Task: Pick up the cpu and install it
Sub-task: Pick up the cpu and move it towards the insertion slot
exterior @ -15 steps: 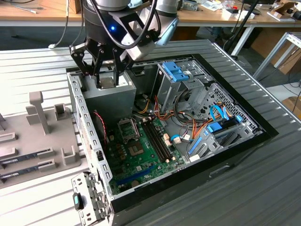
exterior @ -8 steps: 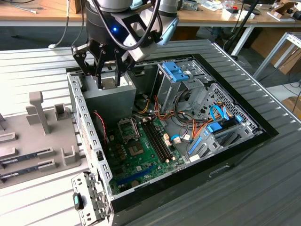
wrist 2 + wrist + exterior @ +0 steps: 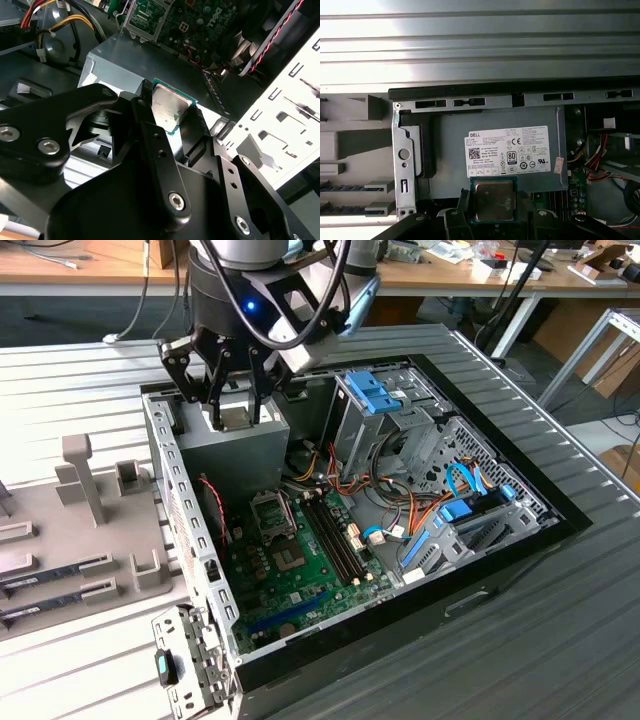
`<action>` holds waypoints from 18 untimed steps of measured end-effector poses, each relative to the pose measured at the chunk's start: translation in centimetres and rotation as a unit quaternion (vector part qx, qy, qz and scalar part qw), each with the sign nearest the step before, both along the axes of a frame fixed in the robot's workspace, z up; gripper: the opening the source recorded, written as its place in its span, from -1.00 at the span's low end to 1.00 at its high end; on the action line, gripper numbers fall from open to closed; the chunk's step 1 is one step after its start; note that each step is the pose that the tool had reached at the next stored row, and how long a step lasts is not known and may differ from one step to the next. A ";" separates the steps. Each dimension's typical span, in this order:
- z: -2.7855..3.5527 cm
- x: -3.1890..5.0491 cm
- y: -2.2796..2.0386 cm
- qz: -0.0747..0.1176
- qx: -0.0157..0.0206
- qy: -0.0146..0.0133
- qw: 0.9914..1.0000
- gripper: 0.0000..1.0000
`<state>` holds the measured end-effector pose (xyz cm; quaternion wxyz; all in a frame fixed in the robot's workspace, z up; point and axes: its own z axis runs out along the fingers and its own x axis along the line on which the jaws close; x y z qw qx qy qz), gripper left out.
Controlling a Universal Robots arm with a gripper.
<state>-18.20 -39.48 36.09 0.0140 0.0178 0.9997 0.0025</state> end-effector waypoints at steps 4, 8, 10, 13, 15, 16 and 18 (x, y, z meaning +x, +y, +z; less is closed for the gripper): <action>-0.12 0.25 -0.04 0.000 0.000 0.000 1.000 -0.06; -0.23 0.45 -0.06 0.000 0.000 0.000 1.000 -0.06; -0.28 0.54 -0.07 0.000 0.000 0.000 1.000 -0.06; -0.39 0.77 -0.08 0.000 0.000 0.000 1.000 -0.06; -0.45 0.89 -0.08 0.000 0.000 0.000 1.000 -0.06; -0.47 0.95 -0.09 0.000 0.000 0.000 1.000 -0.06; -0.52 1.03 -0.09 0.000 0.000 0.000 1.000 -0.06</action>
